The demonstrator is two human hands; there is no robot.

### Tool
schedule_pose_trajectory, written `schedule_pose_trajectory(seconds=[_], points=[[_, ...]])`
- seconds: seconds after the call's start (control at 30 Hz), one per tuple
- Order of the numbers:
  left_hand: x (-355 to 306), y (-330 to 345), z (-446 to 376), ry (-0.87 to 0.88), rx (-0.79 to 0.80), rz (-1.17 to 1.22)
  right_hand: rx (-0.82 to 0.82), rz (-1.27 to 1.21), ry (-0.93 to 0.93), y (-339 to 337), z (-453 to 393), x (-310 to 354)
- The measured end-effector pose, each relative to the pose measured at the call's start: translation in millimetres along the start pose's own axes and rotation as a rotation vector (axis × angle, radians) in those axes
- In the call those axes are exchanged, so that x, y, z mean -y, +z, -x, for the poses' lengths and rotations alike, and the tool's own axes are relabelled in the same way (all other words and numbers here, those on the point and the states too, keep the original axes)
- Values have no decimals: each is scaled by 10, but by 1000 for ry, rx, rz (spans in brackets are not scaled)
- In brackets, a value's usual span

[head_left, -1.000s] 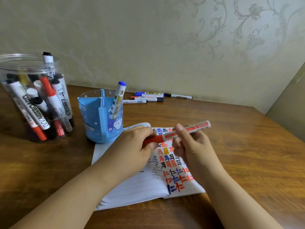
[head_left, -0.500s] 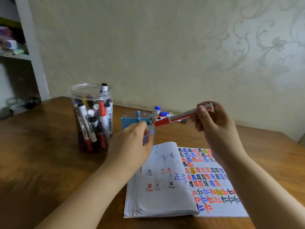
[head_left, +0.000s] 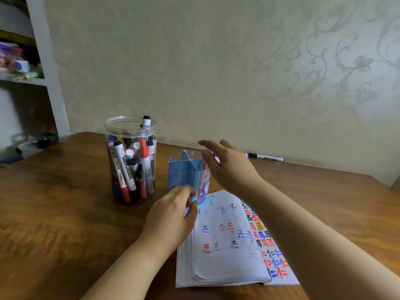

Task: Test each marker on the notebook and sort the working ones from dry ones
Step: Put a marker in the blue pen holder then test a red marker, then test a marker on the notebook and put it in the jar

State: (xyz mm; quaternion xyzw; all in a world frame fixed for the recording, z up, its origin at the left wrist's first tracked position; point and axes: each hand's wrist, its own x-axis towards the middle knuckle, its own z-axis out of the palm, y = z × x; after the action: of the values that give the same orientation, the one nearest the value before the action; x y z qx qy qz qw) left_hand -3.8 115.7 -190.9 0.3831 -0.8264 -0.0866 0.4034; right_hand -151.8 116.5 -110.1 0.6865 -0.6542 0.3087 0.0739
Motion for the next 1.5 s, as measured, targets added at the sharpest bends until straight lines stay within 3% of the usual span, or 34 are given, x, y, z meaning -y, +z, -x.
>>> schedule_pose_trajectory(seconds=[0.13,0.23,0.4,0.53,0.8,1.07,1.27,1.37,1.5], points=[[-136,-10,-37,82,50,18,-110,-193,21,-123,28,-188],[-327,20,-172,172,87,33,-167,-196,162,-233,-13,-547],[-522,306,-476,175,197,29,26,-35,340,-217,115,-1103],[-542,661,-596,172,162,59,176,60,366,-136,162,-1456],[-336,1088,-698,55,134,103,320,261,333,155,-305,-2053],[-292,1149,-711,53,167,88,390,380,182,719,-931,-2237],[-293,1153,-702,61,165,67,367,506,89,686,-927,-2192],[-285,1153,-701,77,158,74,431,544,147,608,-855,-2108],[-295,1109,-698,77,145,116,392,408,254,244,-646,-1830]])
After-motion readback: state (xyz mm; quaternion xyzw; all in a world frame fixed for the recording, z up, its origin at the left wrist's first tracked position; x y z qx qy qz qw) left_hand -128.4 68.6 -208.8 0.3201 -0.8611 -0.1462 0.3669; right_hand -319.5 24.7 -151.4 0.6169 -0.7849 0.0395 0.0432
